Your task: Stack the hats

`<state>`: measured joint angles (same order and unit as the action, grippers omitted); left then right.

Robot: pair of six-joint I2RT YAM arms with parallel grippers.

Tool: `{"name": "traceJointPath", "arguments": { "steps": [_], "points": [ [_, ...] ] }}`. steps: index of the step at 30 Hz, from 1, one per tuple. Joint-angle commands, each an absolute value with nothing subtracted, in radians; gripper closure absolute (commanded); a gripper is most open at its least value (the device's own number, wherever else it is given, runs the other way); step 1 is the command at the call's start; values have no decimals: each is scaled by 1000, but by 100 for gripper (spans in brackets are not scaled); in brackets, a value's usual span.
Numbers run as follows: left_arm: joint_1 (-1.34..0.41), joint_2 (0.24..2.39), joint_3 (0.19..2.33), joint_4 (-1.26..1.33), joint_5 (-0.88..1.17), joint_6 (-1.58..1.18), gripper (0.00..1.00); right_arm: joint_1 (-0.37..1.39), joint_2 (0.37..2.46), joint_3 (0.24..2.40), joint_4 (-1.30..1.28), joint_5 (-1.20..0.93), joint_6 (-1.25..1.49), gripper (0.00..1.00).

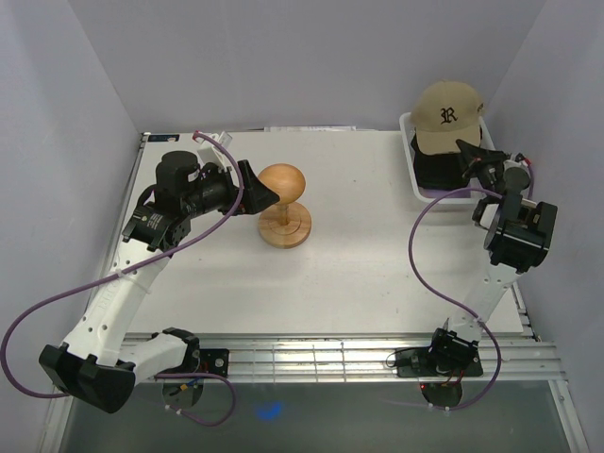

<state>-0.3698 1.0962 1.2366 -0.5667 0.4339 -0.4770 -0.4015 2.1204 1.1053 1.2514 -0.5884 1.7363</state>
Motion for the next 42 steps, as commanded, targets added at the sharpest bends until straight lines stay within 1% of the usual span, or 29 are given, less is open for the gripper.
{"name": "traceJointPath", "arguments": {
  "steps": [1,4,9,18,25,26,32,33,35,37,42],
  "points": [
    [-373,1069,1238,-549,431,-456,2,-399,2068,1195,1600,-617,1716,92],
    [-373,1071,1239,-548,430,-451,2,-399,2059,1226,1595,-626,1714,92],
    [-373,1074,1238,-546,426,-445,2,-397,2060,1354,1500,-656,1700,92],
    [-373,1091,1296,-535,397,-452,2,-356,1931,1405,1303,-696,1643,92],
    [-373,1108,1353,-450,396,-578,2,-244,1706,1290,1140,-715,1644,92],
    [-373,1112,1362,-440,397,-595,2,-226,1680,1260,1067,-719,1635,92],
    [-373,1141,1483,-451,376,-652,2,-66,1476,1111,879,-698,1592,92],
    [-373,1143,1503,-459,365,-652,2,-19,1450,1074,797,-680,1573,92],
    [-373,1160,1569,-486,335,-647,2,41,1387,1042,726,-657,1531,92],
    [-373,1175,1632,-520,315,-634,2,119,1364,971,794,-643,1583,92],
    [-373,1206,1677,-548,298,-637,2,279,1353,858,892,-580,1657,92]
  ]
}}
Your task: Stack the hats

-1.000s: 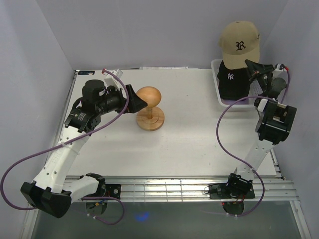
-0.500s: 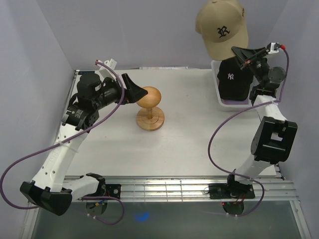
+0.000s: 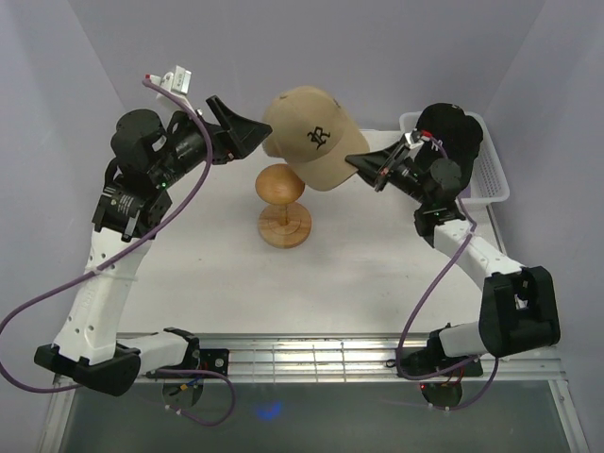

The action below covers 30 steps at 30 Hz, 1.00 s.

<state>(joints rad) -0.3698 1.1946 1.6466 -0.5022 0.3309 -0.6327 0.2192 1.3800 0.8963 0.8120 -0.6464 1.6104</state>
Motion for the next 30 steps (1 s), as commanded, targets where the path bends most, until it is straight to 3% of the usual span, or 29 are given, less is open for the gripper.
{"name": "traceJointPath", "arguments": {
  "steps": [1,6,9,19,24,30],
  "points": [
    [-373,1207,1675,-551,293,-640,2,296,1347,816,941,-572,1675,92],
    [-373,1220,1632,-557,278,-647,2,380,1312,737,903,-537,1660,92],
    [-373,1226,1599,-555,259,-638,2,417,1298,631,1014,-509,1716,92],
    [-373,1249,1439,-557,244,-607,3,433,1233,437,1069,-456,1713,92],
    [-373,1220,1339,-551,230,-603,10,446,1282,387,1149,-420,1712,92],
    [-373,1195,1238,-537,204,-580,11,474,1341,319,1224,-394,1704,92]
  ]
}}
